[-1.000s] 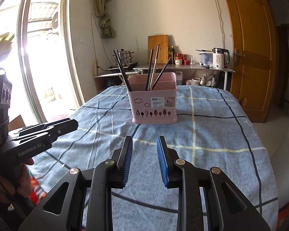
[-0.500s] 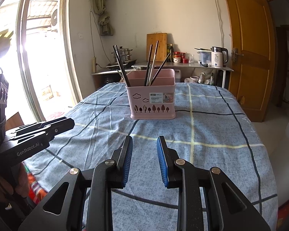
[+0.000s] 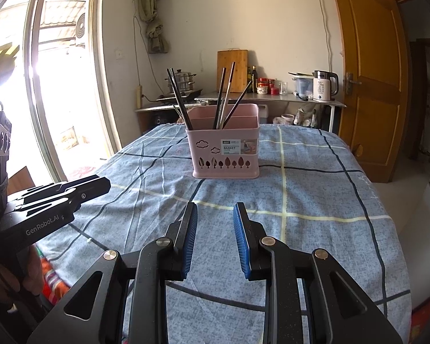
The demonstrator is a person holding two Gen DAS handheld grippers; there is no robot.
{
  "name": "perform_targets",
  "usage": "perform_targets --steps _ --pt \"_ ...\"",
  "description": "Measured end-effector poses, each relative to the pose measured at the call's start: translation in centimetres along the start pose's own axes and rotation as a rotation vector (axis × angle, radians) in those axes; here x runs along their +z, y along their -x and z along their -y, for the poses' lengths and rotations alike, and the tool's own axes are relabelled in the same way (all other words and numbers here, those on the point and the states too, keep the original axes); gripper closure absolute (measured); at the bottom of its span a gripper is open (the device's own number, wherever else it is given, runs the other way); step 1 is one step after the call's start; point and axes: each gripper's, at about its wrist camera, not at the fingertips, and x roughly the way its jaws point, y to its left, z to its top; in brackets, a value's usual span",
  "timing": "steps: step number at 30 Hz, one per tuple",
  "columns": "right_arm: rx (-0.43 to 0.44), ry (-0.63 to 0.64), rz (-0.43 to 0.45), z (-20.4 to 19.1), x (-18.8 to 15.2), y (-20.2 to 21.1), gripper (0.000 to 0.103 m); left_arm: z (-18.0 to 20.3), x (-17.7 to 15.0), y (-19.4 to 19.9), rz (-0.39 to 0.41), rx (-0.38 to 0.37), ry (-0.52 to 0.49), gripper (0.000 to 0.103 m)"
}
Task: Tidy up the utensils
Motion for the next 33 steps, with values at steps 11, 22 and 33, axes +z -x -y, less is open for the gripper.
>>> perform_targets --steps 11,22,33 --pt "-0.001 0.001 -0.007 0.01 -0.1 -0.03 0.076 0.37 -0.1 0.03 -0.001 0.0 -0.016 0.083" --pt "-0.002 0.002 -0.007 0.0 -0.1 -0.03 0.076 0.59 -0.08 0.06 -0.001 0.005 -0.029 0.083" --pt "-0.001 0.001 -0.008 0.05 -0.09 -0.07 0.076 0.88 -0.06 0.29 0.008 -0.003 -0.053 0.083"
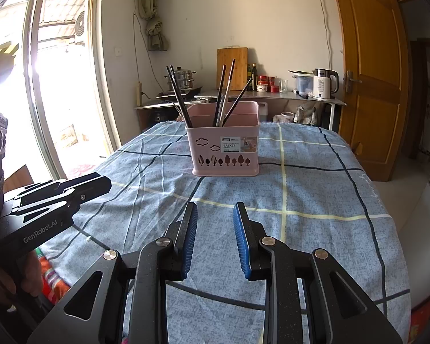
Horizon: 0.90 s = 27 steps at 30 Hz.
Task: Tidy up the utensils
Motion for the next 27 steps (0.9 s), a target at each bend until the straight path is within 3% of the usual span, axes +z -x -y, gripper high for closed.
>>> perform_targets --steps 27 --pt "-0.001 0.005 -0.012 -0.05 -0.25 -0.19 0.076 0.04 -0.33 -0.02 -0.011 0.012 -0.017 0.083"
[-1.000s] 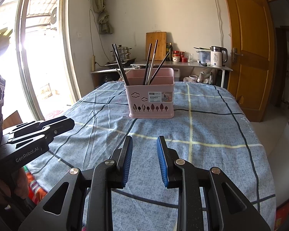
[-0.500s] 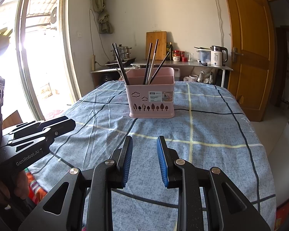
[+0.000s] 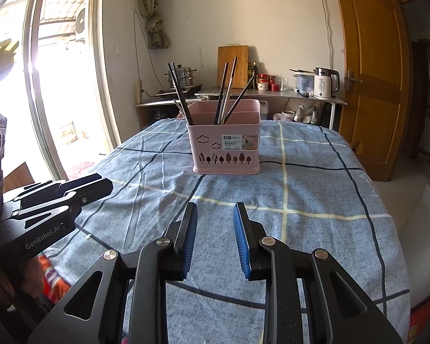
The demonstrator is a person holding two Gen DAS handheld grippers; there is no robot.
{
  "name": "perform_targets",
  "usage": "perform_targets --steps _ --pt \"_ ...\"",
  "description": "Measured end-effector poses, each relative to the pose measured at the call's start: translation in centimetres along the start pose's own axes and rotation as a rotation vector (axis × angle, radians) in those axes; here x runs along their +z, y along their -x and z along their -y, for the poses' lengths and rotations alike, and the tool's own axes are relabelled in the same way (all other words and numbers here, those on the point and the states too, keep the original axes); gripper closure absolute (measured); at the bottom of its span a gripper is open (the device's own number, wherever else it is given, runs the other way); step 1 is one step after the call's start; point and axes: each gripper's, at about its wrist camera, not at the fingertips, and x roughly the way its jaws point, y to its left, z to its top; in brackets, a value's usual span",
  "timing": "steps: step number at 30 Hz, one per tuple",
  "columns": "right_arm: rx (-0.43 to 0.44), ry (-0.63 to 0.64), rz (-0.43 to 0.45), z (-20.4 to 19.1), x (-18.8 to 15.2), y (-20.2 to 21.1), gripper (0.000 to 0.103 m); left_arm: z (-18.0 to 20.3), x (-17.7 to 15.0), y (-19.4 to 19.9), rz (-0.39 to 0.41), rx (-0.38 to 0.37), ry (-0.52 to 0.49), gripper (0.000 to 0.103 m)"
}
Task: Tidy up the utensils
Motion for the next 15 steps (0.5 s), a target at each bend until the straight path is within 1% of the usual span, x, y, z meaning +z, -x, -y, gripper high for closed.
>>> perform_targets --steps 4,15 --pt "-0.003 0.001 -0.004 -0.05 0.02 -0.04 0.076 0.17 -0.08 0.13 0.005 0.013 -0.009 0.083" --pt "-0.003 0.003 -0.007 -0.02 0.05 0.07 0.076 0.33 -0.25 0.16 0.005 -0.001 -0.007 0.083"
